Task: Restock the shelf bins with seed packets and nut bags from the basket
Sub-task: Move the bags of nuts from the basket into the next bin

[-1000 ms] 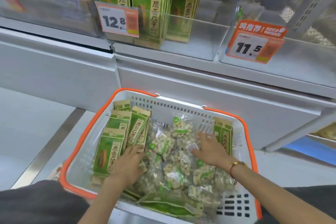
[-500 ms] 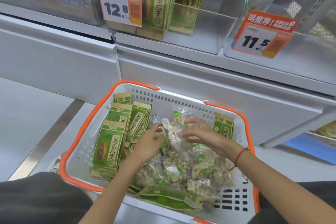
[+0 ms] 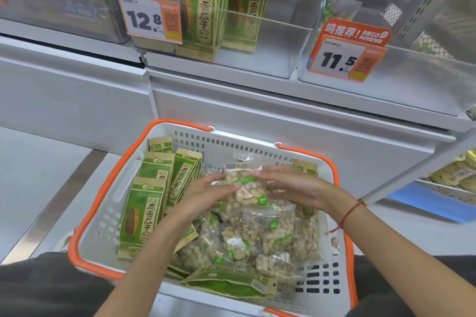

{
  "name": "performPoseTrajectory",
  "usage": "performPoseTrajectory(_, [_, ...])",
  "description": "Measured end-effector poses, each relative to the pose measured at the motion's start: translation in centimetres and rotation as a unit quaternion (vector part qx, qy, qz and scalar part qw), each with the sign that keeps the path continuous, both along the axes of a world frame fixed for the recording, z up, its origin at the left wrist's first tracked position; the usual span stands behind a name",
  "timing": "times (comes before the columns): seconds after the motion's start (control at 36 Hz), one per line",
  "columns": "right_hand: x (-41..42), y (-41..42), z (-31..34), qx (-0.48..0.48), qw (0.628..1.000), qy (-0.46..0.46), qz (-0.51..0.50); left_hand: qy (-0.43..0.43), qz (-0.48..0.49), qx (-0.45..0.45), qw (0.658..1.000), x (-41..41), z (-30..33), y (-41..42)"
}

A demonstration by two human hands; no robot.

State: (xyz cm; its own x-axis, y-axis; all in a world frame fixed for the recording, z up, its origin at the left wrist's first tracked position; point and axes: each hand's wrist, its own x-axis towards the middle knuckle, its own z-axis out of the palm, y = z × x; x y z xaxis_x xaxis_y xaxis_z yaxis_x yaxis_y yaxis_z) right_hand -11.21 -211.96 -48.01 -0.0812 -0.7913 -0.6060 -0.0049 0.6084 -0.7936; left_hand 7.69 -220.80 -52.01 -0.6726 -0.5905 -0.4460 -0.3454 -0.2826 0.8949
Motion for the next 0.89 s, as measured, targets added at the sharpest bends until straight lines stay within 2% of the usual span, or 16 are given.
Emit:
performPoseTrajectory(0.06, [0.2,-0.1,-0.6,-0.011,0.998,0.065,-0.021,0.006,-0.005,0.013,1.0,-0.2,0.0,0.4])
performPoseTrajectory(0.11, [0.3,-0.1,-1.2,-0.016,0.995,0.081,-0.053,0.004,-0.006,0.022,1.0,-0.4,0.0,0.6])
performPoseTrajectory(0.22, [0.5,-0.1,-1.9,-0.025,0.991,-0.005,-0.134,0.013,-0.014,0.097,0.995,-0.4,-0.4,0.9])
performPoseTrajectory(0.33, [1.3,0.1,-2.3,-0.036,0.977,-0.082,-0.191,0.077,0.086,0.201,0.973,-0.6,-0.6,1.1])
performPoseTrajectory(0.44, [2.4,0.3,-2.7,-0.053,0.984,-0.066,-0.156,0.096,0.107,0.174,0.974,-1.3,-0.7,2.1])
performPoseTrajectory(0.5, [2.0,0.3,-2.7,-0.039,0.995,-0.021,-0.094,0.106,0.139,0.149,0.973,-1.3,-0.7,2.3])
performPoseTrajectory(0.53, [1.6,0.5,-2.7,-0.028,0.998,0.031,-0.046,0.108,0.163,0.139,0.971,-1.0,-0.7,2.2])
performPoseTrajectory(0.58, [0.2,1.1,-3.5,0.007,0.975,0.207,0.078,0.095,0.195,0.095,0.972,-0.4,-0.7,1.5])
performPoseTrajectory(0.64, [-1.2,2.3,-5.1,0.046,0.893,0.405,0.189,0.061,0.203,0.054,0.976,0.3,-0.3,0.6])
performPoseTrajectory(0.69, [-1.7,3.4,-6.4,0.068,0.811,0.516,0.266,0.017,0.204,0.021,0.979,0.9,-0.1,-0.3])
performPoseTrajectory(0.72, [-1.7,3.9,-6.8,0.065,0.788,0.54,0.289,-0.004,0.198,0.003,0.98,1.1,0.0,-0.6])
performPoseTrajectory(0.78, [-1.8,4.4,-7.3,0.038,0.778,0.553,0.296,-0.033,0.184,-0.007,0.982,1.4,0.0,-1.1])
performPoseTrajectory(0.83, [-1.9,4.3,-7.2,0.01,0.79,0.538,0.293,-0.048,0.174,-0.005,0.983,1.6,0.0,-1.2])
performPoseTrajectory(0.89, [-2.1,3.6,-6.4,0.007,0.821,0.484,0.303,-0.048,0.165,-0.008,0.985,1.7,-0.1,-1.2])
